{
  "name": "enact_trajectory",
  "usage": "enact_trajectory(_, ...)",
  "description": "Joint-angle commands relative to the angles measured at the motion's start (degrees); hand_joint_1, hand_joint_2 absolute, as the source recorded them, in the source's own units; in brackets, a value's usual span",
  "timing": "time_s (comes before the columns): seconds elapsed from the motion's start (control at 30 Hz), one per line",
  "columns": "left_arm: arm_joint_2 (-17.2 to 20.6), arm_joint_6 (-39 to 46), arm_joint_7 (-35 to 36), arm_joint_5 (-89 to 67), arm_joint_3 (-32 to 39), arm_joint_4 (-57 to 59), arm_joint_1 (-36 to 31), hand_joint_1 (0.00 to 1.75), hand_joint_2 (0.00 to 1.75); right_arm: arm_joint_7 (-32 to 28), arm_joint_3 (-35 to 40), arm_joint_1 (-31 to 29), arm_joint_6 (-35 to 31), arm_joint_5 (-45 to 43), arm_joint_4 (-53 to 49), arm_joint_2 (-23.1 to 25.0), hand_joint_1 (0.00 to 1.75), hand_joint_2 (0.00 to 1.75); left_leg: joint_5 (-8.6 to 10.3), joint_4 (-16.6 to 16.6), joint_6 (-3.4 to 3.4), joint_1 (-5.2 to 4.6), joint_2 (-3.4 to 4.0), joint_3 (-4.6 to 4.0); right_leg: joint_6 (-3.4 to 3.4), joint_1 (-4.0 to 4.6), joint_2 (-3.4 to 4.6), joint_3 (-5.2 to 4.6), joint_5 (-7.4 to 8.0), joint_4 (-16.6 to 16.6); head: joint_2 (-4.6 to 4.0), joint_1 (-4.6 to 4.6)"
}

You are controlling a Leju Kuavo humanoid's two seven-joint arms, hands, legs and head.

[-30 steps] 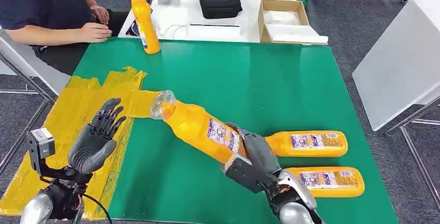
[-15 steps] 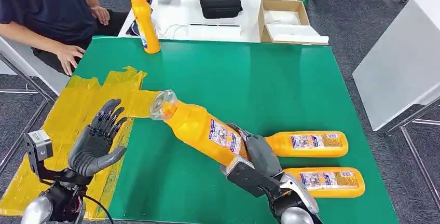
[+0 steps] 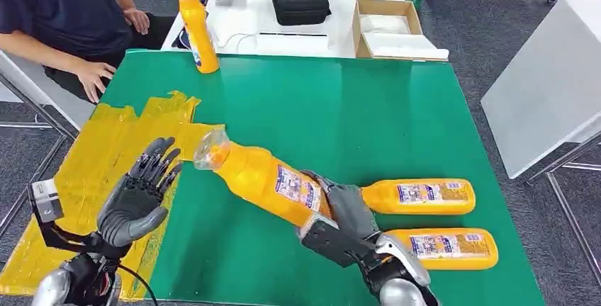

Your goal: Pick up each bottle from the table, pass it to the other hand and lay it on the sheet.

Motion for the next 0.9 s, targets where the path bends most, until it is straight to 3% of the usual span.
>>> enact_trajectory(0.03,3.4,-2.6,5.0,16.6,-11.1,2.1,-2.7,0.00,1.75,-0.3,7.3,-6.9,1.5,-0.6,13.5,-1.8,1.75,1.75,0.05,-0.1,0.06,0.02,-0.02,0.13,-0.07,0.03,-0.05,0.17,0.04,-0.1,0.00,0.00)
enact_trajectory(0.07,5.0,-1.4,9.1,27.2,-12.7,5.2,-4.1,0.00,1.75,-2.1,10.9,-9.6,6.4,-0.8,16.4,0.0,1.75,1.75,0.07,-0.1,0.07,0.01,0.00,0.18,-0.10,0.03,-0.03,0.21,0.06,-0.1,0.00,0.02)
enact_trajectory(0.17,5.3,-3.0,8.5,27.1,-12.7,7.3,-4.7,0.00,1.75,-1.3,12.3,-10.7,5.5,0.0,18.0,1.6,1.75,1.75,0.09,-0.2,0.05,-0.01,0.12,0.25,-0.13,0.01,0.09,0.22,0.09,-0.1,0.00,0.02)
enact_trajectory(0.9,5.0,-3.4,7.4,24.4,-12.2,7.2,-4.6,0.00,1.75,-1.1,12.7,-11.4,5.4,-1.3,17.1,1.1,1.75,1.75,0.05,0.0,0.03,0.00,0.01,0.07,-0.05,0.00,-0.02,0.08,0.03,0.0,0.00,0.00)
